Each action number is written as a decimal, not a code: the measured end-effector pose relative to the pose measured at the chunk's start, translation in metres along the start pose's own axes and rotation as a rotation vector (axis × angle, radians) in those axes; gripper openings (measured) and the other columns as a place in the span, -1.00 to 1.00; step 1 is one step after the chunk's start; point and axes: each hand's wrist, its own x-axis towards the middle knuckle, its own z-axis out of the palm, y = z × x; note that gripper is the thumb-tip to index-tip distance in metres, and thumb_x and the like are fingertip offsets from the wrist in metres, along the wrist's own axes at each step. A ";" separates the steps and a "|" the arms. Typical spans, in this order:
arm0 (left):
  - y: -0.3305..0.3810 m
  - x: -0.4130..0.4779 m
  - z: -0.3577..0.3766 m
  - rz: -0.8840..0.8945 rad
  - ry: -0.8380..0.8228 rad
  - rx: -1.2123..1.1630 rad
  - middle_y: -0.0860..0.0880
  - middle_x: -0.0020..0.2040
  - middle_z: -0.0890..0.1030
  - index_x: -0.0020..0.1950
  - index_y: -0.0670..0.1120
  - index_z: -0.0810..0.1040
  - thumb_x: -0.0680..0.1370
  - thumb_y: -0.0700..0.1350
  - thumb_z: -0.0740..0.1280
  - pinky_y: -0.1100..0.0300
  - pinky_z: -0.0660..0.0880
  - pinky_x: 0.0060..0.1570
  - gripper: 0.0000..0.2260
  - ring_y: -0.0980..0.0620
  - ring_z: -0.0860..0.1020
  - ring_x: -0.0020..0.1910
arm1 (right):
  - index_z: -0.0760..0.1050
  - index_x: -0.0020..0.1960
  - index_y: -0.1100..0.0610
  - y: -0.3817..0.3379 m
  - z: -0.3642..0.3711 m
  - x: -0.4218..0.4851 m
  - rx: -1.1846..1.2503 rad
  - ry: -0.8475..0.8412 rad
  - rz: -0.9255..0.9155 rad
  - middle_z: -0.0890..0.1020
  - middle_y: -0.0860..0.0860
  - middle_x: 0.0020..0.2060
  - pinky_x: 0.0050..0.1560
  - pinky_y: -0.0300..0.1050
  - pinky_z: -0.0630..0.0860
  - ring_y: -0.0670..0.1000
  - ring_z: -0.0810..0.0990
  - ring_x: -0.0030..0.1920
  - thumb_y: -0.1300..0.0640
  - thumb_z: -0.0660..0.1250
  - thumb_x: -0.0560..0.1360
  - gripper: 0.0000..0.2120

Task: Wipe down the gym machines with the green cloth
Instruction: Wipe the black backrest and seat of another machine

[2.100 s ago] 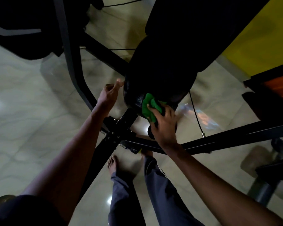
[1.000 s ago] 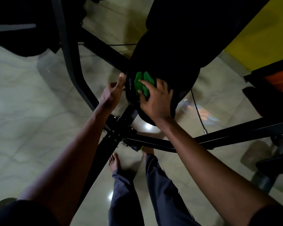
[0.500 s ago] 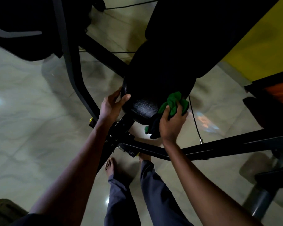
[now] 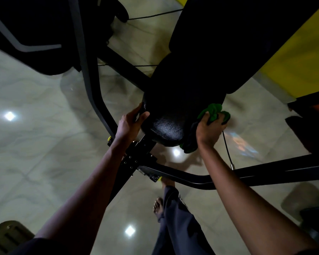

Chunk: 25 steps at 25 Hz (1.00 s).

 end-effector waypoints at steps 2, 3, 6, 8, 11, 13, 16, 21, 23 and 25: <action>0.007 -0.001 -0.002 0.004 -0.019 0.077 0.07 0.36 0.55 0.49 0.26 0.35 0.59 0.23 0.27 0.15 0.46 0.22 -0.55 0.01 0.50 0.35 | 0.38 0.41 0.23 -0.002 -0.008 0.005 -0.040 -0.054 -0.014 0.38 0.30 0.30 0.19 -0.02 0.43 0.29 0.50 0.21 -0.01 0.24 0.63 -0.56; 0.012 -0.004 -0.003 -0.012 -0.020 0.116 0.04 0.39 0.53 0.50 0.25 0.33 0.60 0.22 0.26 0.16 0.43 0.19 -0.54 -0.03 0.48 0.37 | 0.40 0.40 0.22 -0.004 -0.015 0.009 -0.067 -0.087 -0.019 0.42 0.30 0.29 0.19 -0.01 0.44 0.28 0.50 0.22 -0.05 0.22 0.63 -0.55; 0.035 -0.020 -0.015 -0.026 0.017 0.140 -0.06 0.42 0.49 0.54 0.17 0.29 0.62 0.19 0.23 0.12 0.41 0.22 -0.51 -0.09 0.45 0.39 | 0.50 0.24 0.22 -0.021 -0.045 0.020 -0.097 -0.207 -0.062 0.58 0.27 0.14 0.09 -0.01 0.46 0.29 0.55 0.17 -0.13 0.21 0.62 -0.57; 0.055 -0.037 -0.028 -0.010 0.024 0.123 -0.10 0.39 0.52 0.56 0.14 0.27 0.63 0.15 0.24 0.13 0.41 0.23 -0.51 -0.09 0.49 0.35 | 0.52 0.21 0.20 -0.046 -0.070 0.017 -0.137 -0.313 -0.115 0.61 0.25 0.13 0.05 -0.04 0.45 0.28 0.57 0.17 -0.09 0.25 0.63 -0.62; 0.089 -0.074 -0.057 0.029 0.012 0.127 -0.22 0.31 0.56 0.56 0.12 0.26 0.63 0.10 0.27 0.03 0.46 0.24 -0.50 -0.20 0.54 0.27 | 0.53 0.29 0.13 -0.097 -0.108 -0.001 -0.232 -0.466 -0.259 0.60 0.21 0.20 0.12 -0.03 0.48 0.26 0.56 0.21 -0.13 0.30 0.60 -0.60; 0.110 -0.101 -0.085 0.059 0.037 0.149 -0.24 0.35 0.52 0.56 0.13 0.27 0.62 0.09 0.28 -0.02 0.44 0.31 -0.50 -0.22 0.52 0.29 | 0.53 0.33 0.06 -0.133 -0.134 -0.021 -0.242 -0.522 -0.358 0.61 0.16 0.23 0.15 -0.05 0.49 0.22 0.56 0.24 -0.14 0.34 0.57 -0.58; 0.141 -0.134 -0.129 0.099 0.093 0.197 -0.06 0.52 0.37 0.56 0.11 0.27 0.62 0.10 0.30 0.03 0.31 0.44 -0.48 -0.10 0.39 0.45 | 0.51 0.38 0.01 -0.187 -0.174 -0.048 -0.281 -0.551 -0.447 0.58 0.12 0.29 0.21 -0.05 0.48 0.20 0.53 0.30 -0.16 0.37 0.55 -0.54; 0.183 -0.205 -0.219 0.139 0.289 0.263 -0.02 0.54 0.33 0.57 0.03 0.27 0.60 0.05 0.34 0.09 0.23 0.49 -0.43 0.00 0.30 0.51 | 0.53 0.36 0.07 -0.283 -0.235 -0.107 -0.285 -0.589 -0.622 0.59 0.15 0.27 0.19 -0.06 0.49 0.20 0.54 0.29 -0.16 0.40 0.53 -0.51; 0.193 -0.229 -0.250 0.132 0.372 0.265 -0.01 0.51 0.39 0.57 0.04 0.28 0.59 0.06 0.34 0.12 0.25 0.47 -0.44 -0.01 0.35 0.48 | 0.55 0.33 0.13 -0.316 -0.248 -0.126 -0.274 -0.597 -0.705 0.60 0.18 0.25 0.20 -0.03 0.49 0.22 0.54 0.27 -0.14 0.40 0.54 -0.52; 0.206 -0.257 -0.283 0.127 0.443 0.286 -0.03 0.49 0.41 0.56 0.04 0.29 0.59 0.06 0.33 0.13 0.25 0.44 -0.45 -0.03 0.35 0.48 | 0.53 0.34 0.18 -0.353 -0.260 -0.152 -0.277 -0.623 -0.791 0.58 0.20 0.26 0.19 -0.02 0.48 0.23 0.52 0.29 -0.11 0.38 0.55 -0.52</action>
